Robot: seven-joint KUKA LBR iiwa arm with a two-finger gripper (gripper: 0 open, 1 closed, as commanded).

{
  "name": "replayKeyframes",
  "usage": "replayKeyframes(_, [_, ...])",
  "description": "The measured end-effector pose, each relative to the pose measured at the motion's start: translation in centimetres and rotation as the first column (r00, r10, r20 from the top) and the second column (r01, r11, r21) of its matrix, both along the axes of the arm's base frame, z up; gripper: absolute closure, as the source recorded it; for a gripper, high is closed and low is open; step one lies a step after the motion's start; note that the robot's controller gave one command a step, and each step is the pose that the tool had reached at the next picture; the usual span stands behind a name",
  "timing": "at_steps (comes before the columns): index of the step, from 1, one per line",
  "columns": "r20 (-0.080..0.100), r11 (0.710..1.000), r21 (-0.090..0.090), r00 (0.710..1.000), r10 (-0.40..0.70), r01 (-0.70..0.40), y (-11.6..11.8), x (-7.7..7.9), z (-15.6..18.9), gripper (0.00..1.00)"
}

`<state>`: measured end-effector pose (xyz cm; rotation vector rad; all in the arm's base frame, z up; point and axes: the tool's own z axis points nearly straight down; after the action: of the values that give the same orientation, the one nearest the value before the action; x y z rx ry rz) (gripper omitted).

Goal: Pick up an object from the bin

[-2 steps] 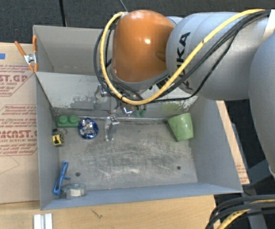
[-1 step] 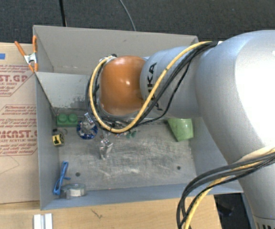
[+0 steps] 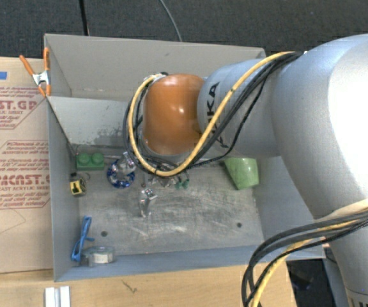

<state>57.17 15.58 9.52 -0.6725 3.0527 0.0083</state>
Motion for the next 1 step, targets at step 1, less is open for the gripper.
replayKeyframes(1, [-0.009, 0.97, 0.007, 0.97, -0.244, 0.244, 0.43, 2.34, -1.65, 0.0])
